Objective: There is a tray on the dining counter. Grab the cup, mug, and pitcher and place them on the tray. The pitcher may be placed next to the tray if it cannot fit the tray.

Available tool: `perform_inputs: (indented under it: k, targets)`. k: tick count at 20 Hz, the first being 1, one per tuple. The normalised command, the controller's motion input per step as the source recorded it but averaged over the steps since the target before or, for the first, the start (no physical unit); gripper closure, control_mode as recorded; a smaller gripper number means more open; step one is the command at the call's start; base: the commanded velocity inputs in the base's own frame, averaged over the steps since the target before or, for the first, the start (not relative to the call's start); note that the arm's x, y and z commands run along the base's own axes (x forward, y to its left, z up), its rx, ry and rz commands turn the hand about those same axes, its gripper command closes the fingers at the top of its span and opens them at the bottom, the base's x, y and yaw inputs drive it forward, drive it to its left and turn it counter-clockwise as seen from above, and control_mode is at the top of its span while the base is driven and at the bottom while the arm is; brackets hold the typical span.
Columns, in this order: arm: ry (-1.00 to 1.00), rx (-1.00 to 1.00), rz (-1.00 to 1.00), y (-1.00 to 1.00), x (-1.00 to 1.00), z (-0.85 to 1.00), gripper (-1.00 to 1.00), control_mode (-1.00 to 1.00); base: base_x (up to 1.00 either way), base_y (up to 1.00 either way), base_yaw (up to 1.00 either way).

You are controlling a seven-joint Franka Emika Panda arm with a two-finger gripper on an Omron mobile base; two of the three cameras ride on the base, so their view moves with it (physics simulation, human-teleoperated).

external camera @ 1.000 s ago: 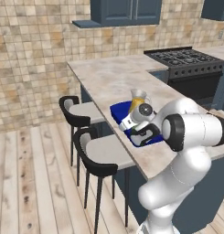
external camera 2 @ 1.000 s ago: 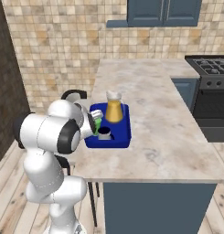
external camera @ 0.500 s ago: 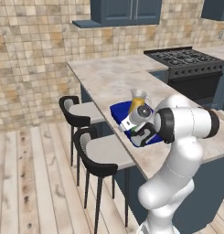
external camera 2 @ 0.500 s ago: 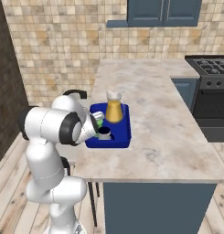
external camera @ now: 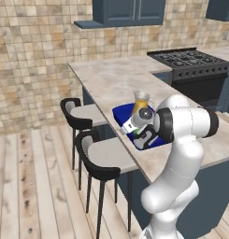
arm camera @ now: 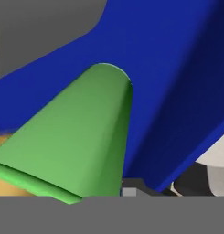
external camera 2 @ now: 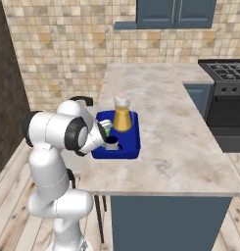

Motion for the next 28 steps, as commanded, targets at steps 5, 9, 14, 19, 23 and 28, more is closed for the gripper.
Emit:
perform_inputs:
  k: [5, 9, 14, 19, 23, 28]
  targets:
    - [0.00, 0.00, 0.00, 0.00, 0.00, -0.10, -1.00, -1.00, 0.00, 0.00, 0.00]
    - [0.00, 0.00, 0.00, -0.01, 0.00, 0.00, -1.00, -1.00, 0.00, 0.00, 0.00]
    - [-0.01, 0.01, 0.00, -0.05, 0.00, 0.03, -1.00, -1.00, 0.00, 0.00, 0.00]
    - [-0.03, 0.02, 0.00, -0.11, 0.00, 0.15, -1.00, -1.00, 0.00, 0.00, 0.00]
    - [-0.07, 0.03, 0.00, -0.02, -0.14, 0.56, -1.00, -1.00, 0.00, 0.00, 0.00]
    - [-0.10, 0.05, 0.00, -0.03, -0.37, 0.72, -1.00, -1.00, 0.00, 0.00, 0.00]
